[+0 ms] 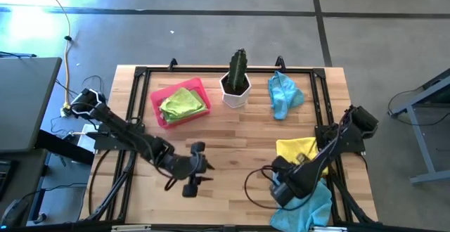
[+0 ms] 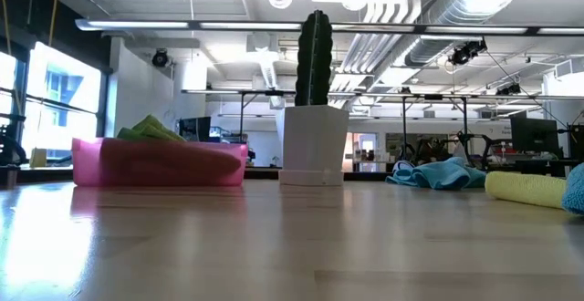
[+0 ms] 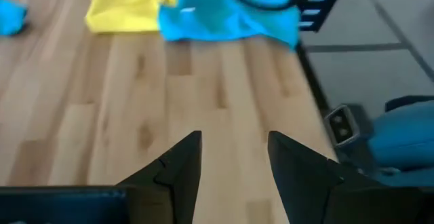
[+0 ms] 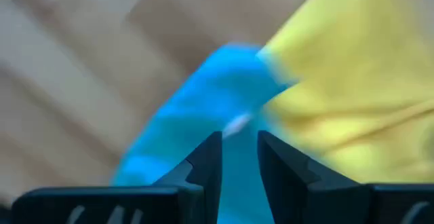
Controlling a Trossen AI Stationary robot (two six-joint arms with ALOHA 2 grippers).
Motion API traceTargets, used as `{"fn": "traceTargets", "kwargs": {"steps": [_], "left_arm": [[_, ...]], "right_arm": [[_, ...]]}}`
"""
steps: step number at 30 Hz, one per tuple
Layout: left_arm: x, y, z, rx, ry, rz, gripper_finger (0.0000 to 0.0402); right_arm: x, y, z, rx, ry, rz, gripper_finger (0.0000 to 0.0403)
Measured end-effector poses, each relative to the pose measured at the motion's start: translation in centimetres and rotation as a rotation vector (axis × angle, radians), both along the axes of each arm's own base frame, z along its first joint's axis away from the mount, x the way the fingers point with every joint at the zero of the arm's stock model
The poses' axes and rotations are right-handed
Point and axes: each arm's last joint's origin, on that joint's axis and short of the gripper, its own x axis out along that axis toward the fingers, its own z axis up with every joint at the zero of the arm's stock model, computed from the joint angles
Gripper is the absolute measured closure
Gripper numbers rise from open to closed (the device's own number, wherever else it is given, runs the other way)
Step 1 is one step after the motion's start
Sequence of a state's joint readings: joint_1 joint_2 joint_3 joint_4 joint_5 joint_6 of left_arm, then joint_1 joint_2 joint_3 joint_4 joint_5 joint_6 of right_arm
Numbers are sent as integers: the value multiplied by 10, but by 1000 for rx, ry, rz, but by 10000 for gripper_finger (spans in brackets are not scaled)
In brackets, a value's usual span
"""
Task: Fold microfiber towels
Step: Fold the bottom blue microfiber cloth
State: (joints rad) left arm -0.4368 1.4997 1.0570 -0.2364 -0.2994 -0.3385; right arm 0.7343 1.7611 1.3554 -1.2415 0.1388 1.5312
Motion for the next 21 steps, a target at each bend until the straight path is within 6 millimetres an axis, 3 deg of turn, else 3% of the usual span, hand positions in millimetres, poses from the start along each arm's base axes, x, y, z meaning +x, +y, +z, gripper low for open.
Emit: {"fn": "traceTargets", "kwargs": {"steps": [5,8,16,21], "left_arm": [[4,-17,-2,0,-83,5,245],[5,-22,0,20,-137,51,245],[7,-25,-8,76,-132,97,245],[9,-26,-13,100,-121,93,245]], "right_arm": [[-1,26,-31,268,-118,-119,312],[-2,36,-39,361,-169,-160,296],[-12,39,-43,372,-87,-389,228],[-14,44,-50,369,-62,-461,214]]}}
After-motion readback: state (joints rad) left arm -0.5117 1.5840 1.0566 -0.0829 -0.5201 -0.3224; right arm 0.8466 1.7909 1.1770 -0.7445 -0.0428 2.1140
